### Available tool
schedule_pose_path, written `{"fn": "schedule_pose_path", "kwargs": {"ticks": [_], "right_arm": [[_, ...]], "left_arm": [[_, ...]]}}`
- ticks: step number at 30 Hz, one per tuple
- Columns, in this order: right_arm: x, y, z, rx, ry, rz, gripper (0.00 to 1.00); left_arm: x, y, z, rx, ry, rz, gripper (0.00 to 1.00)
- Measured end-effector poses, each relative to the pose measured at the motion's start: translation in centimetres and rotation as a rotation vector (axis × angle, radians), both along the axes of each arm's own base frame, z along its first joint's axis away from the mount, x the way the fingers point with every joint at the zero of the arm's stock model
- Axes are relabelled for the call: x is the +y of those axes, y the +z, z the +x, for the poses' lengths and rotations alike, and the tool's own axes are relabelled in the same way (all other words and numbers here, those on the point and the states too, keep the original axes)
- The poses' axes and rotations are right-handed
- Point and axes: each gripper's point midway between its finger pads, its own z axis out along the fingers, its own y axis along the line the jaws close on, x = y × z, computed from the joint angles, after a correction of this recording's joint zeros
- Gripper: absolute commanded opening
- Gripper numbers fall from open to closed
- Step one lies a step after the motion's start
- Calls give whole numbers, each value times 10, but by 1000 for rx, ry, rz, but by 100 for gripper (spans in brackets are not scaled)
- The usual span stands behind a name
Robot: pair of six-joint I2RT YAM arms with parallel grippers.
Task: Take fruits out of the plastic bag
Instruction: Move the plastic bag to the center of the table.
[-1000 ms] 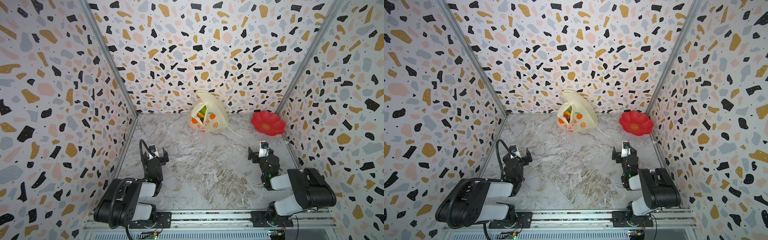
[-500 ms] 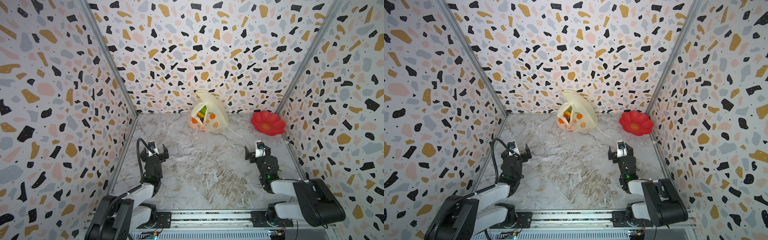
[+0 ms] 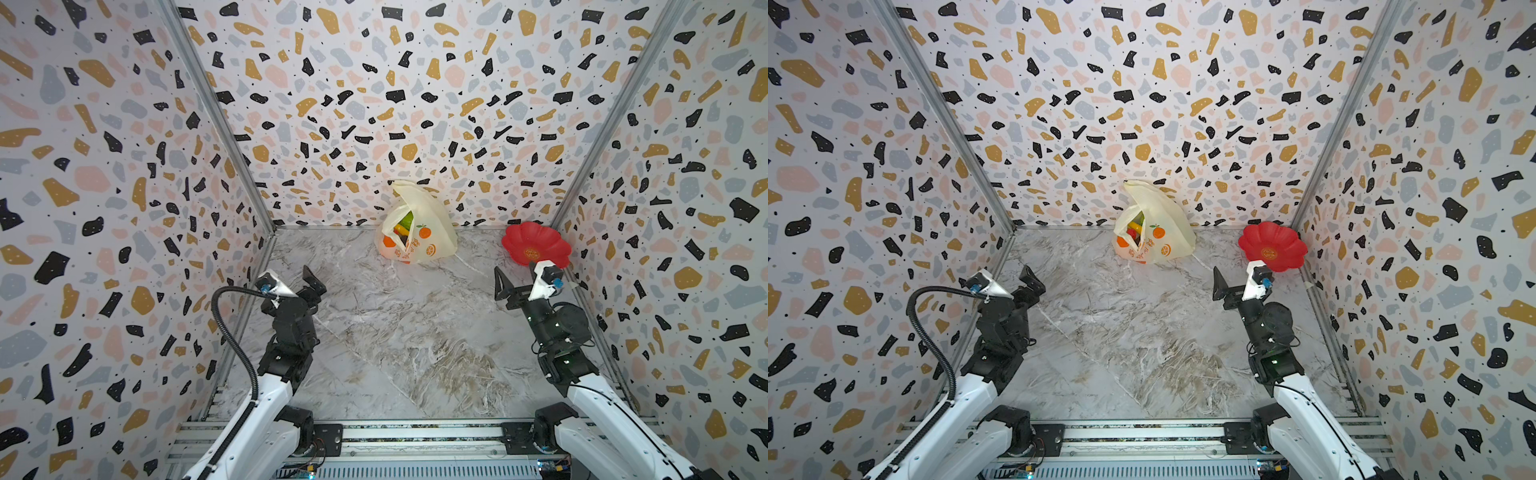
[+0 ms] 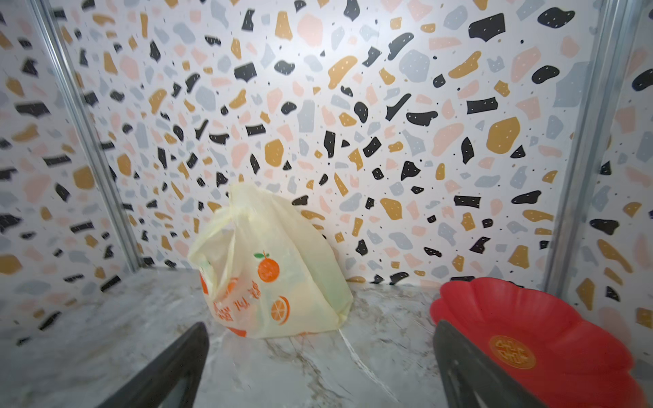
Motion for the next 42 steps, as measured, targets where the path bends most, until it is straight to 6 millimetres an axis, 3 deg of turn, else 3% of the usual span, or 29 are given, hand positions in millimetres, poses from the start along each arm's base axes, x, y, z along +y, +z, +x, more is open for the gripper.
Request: {"fn": "schedule_pose_path", "kwargs": {"ticks": [2,6,10,15,17,23,31,37,42], "right_arm": [[-6,7,-8,33,3,85,99],[-15,-15,-20,96,17,165,99],[-13,-53,-20,201,32,192,99],[-5,-77,-17,288,67,212,100],[-3,-80,-18,299,77,219,100],[4,-80,-23,291,100,225,100],[7,-73,-28,266,103,229,100],[9,-71,-30,260,100,230,100],[7,-72,-29,260,86,230,99]], "left_arm": [[-6,5,-3,-23,-42,-48,99],[-33,4,9,-18,-198,-68,99],[-78,2,51,75,-369,-44,99],[-145,0,110,217,-531,78,99],[-169,-1,133,263,-576,139,99],[-212,-19,184,369,-644,267,100],[-249,-58,245,481,-653,336,100],[-259,-78,278,525,-619,343,72],[-267,-78,296,516,-611,318,22]]}}
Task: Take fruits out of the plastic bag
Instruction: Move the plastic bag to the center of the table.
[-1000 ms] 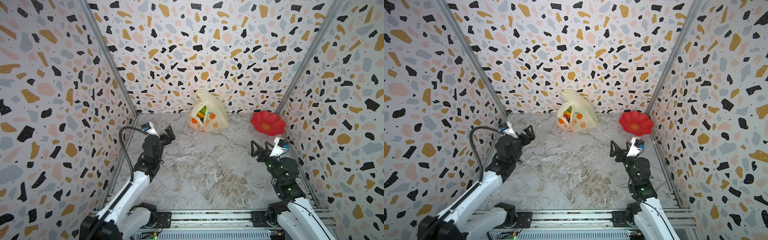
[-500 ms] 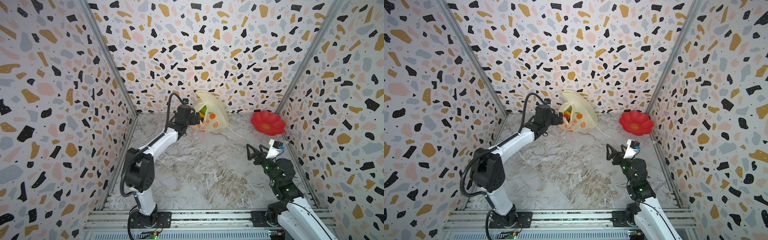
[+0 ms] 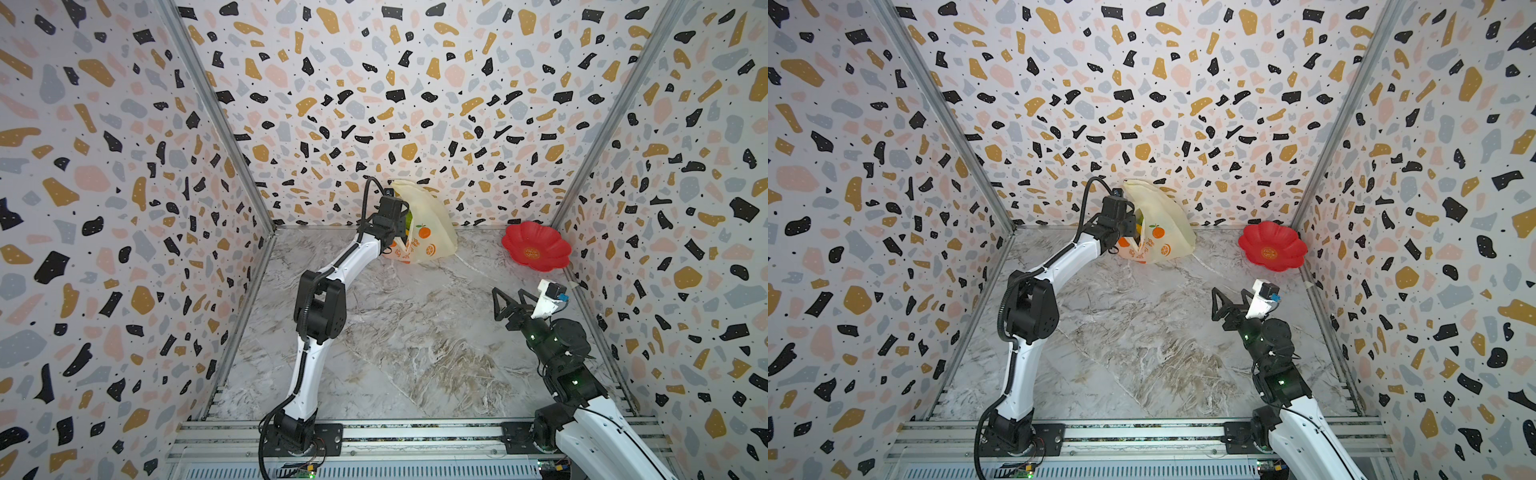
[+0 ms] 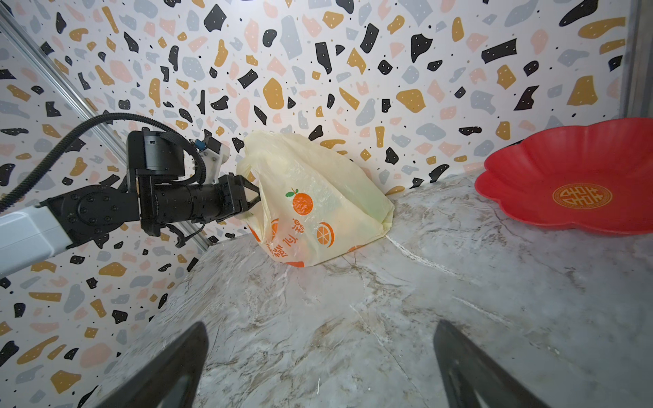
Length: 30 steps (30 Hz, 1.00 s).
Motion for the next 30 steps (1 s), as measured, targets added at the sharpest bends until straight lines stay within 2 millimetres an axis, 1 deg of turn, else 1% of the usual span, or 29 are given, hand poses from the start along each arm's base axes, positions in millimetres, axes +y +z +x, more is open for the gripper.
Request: {"fn": "schedule_pose_path", "kwargs": {"ticks": [1,2,4,6,8,10,11,13,14,16,18,20,24,27,30], "right_arm": [[0,0,0,0,-3,-1,99],[-1,-1,1,1,-6,-4,99],[-2,-4,3,12,-17,-11,99],[-2,-9,5,28,-21,-21,99],[-1,-17,7,54,-19,-38,98],[1,-25,10,82,-13,-61,98],[2,-30,11,101,-10,-72,97],[5,-38,11,133,1,-95,97],[8,-39,11,140,8,-104,97],[15,-36,11,144,31,-122,97],[25,-30,9,139,58,-144,97],[39,-21,6,126,96,-168,97],[74,-6,-6,105,192,-222,97],[99,-2,-14,110,259,-267,97],[127,1,-20,126,328,-329,97]], "left_arm": [[-1,1,1,1,2,-7,12],[-1,1,1,3,3,-12,6],[-1,2,-1,12,4,-21,0],[2,1,-8,19,12,-36,0],[8,0,-22,35,21,-47,0],[18,5,-44,42,28,-63,0],[22,10,-54,37,31,-76,0],[33,26,-78,7,37,-116,0],[37,32,-87,-7,38,-132,0],[47,47,-113,-50,36,-185,0],[56,54,-137,-81,35,-229,0],[64,53,-161,-97,29,-272,0],[81,34,-211,-95,21,-347,0],[95,18,-249,-89,17,-388,0],[109,19,-280,-122,14,-421,0]]}}
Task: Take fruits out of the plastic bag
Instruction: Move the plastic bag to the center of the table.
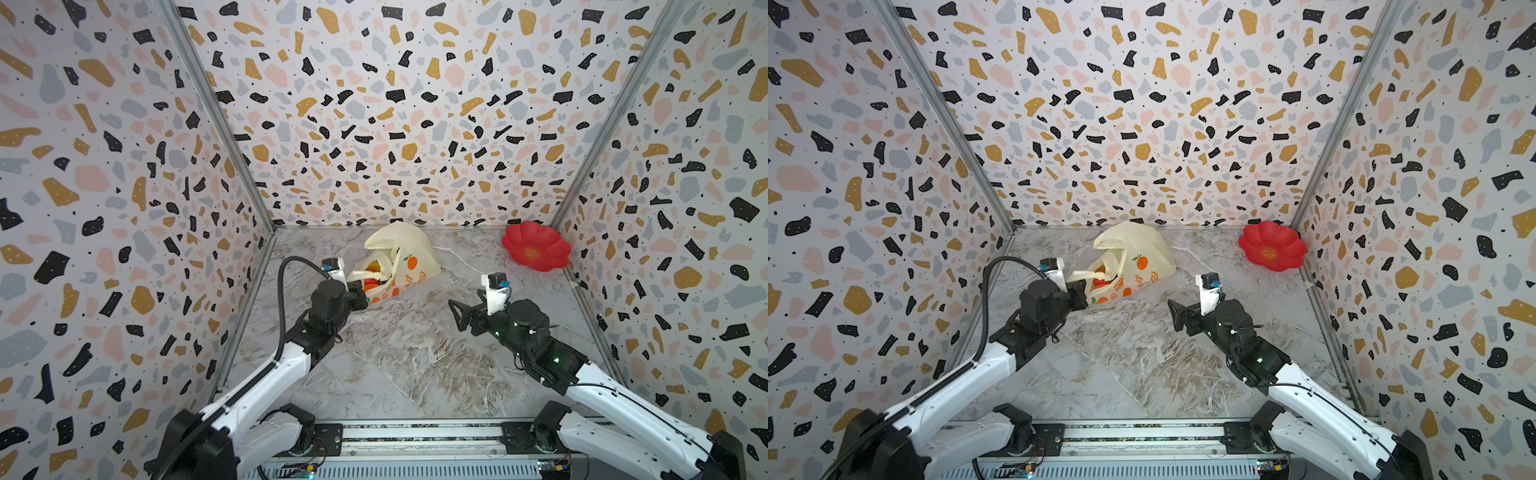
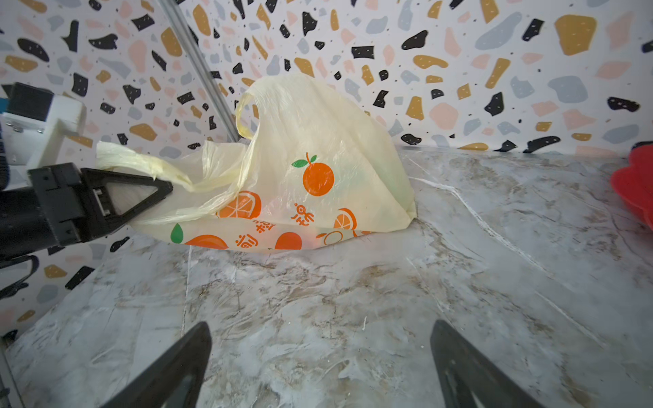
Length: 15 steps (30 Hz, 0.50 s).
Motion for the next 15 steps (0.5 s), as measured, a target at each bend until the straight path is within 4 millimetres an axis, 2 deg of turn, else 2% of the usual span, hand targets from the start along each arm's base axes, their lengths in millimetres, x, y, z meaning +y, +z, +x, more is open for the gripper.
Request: {"fn": "schedule_pose_path", "kwargs": {"ticks": [4,6,12,15], "right_arm": [[40,13,-4,3,84,-66,97],[65,24,-5,-7,123,-97,97],[127,36,5,-24,182,-207,97],[146,31,21,-18,162,-266,97]], "left_arm": [[13,14,-29,-75,-1,-57,0],[16,14,-41,-96,-8,-86,0],[18,-13,-55,-62,-21,-117,0],[16,-26,-58,-32,-34,-119,0]]}}
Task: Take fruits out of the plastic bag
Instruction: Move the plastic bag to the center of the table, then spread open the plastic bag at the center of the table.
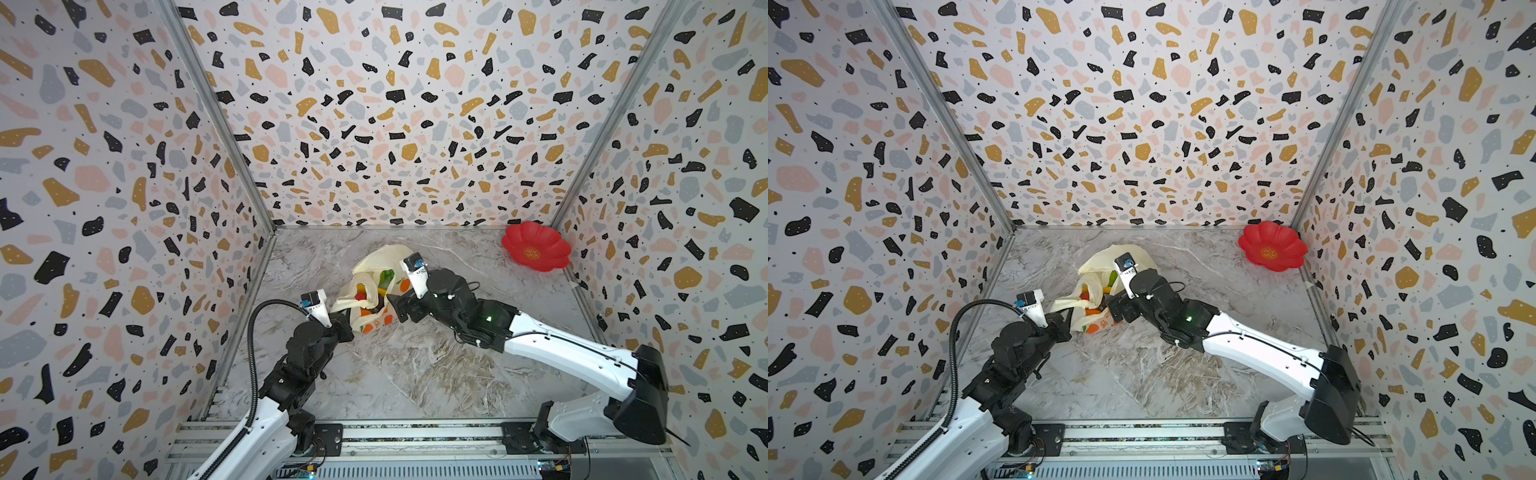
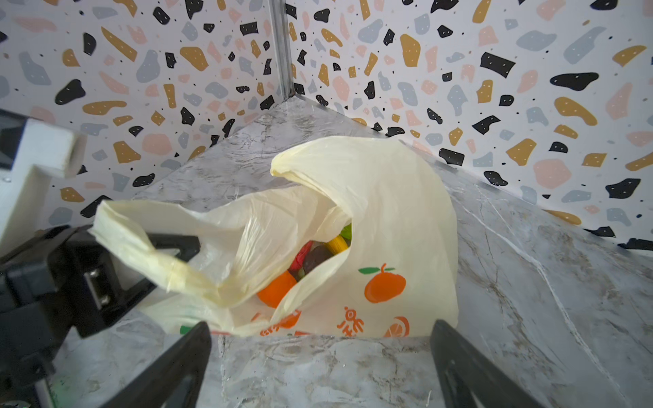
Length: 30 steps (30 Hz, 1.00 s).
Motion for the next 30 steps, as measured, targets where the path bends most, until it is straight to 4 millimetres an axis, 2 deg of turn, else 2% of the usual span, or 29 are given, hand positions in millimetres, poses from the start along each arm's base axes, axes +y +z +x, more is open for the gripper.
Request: {"fn": "schedule_pose_path", "kwargs": {"ticks": [6,10,13,15,17,20,22,24,27,30], "right_arm": [[20,-25,37,-9,-109,-152,97],[32,-40,61,-18,-159,-233,90],[38,-49,80,-21,-188,-273,81],[36,-53,93,-24,-210,-297,70],[33,-53,105,-32,-237,-310,54],[17,-50,120,-34,-287,-310,34],[3,-47,128,-23,-302,-279,26],[-21,-50,130,17,-297,-229,20],[-62,-54,121,105,-277,-97,16],[-96,-58,100,171,-269,58,9]], "left_arm": [[-4,-17,-5,38,-29,-13,0],[-7,-18,-6,40,-43,-21,0],[-8,-19,-7,40,-52,-26,2],[-9,-21,-7,48,-58,-26,5],[-10,-25,-7,61,-61,-20,10],[-11,-38,-5,104,-61,5,10],[-11,-49,-4,139,-57,32,10],[-11,-61,-3,182,-60,62,9],[-13,-70,-2,210,-71,73,9],[-16,-67,2,206,-75,66,10]]}}
